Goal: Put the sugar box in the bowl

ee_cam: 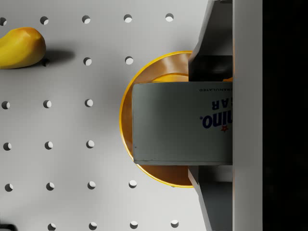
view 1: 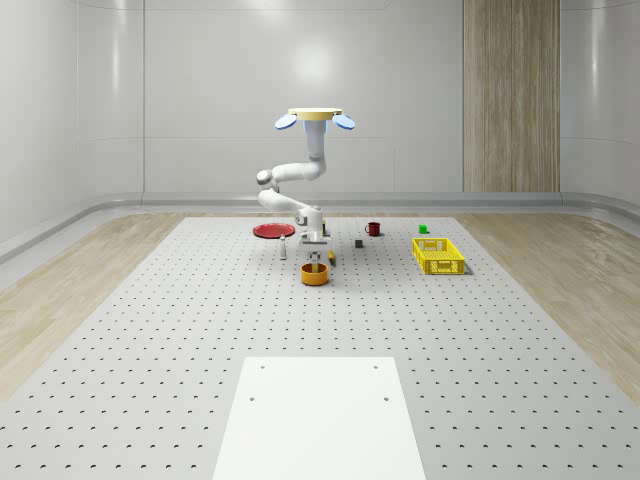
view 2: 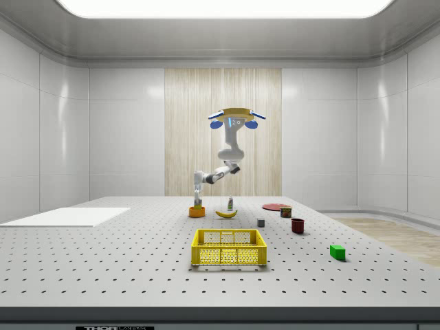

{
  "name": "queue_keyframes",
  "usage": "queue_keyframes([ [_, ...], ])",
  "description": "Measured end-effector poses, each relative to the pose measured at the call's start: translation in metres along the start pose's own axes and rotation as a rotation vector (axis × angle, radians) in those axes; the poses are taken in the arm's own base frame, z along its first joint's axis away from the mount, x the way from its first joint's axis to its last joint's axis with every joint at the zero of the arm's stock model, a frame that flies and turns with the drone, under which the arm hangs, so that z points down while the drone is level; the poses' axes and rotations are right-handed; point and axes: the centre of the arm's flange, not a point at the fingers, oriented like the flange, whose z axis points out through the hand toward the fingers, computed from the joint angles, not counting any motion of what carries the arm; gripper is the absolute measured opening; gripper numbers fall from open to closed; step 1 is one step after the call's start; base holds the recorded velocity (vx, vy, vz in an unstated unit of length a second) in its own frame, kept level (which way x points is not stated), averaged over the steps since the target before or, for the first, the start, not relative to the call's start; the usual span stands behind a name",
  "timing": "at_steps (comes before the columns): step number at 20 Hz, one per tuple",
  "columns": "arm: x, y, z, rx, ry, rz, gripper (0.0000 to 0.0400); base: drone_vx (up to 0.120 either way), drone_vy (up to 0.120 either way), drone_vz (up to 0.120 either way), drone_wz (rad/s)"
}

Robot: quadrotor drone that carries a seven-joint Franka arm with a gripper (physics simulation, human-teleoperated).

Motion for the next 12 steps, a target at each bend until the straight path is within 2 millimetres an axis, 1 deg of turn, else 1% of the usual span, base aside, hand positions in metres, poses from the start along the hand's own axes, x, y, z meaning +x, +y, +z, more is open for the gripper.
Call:
queue_keyframes([
  [2, 0.0, 0.0, 0.001, 0.001, -0.002, -0.006, 0.0312, 0.0, 0.0, 0.0, 0.0],
  [5, 0.0, 0.0, -0.004, 0.002, -0.004, -0.013, 0.0359, 0.0, 0.0, 0.0, 0.0],
  [8, 0.0, 0.0, -0.013, 0.002, -0.006, -0.016, 0.038, 0.0, 0.0, 0.0, 0.0],
  [12, 0.0, 0.0, -0.021, 0.003, -0.007, -0.019, 0.0393, 0.0, 0.0, 0.0, 0.0],
])
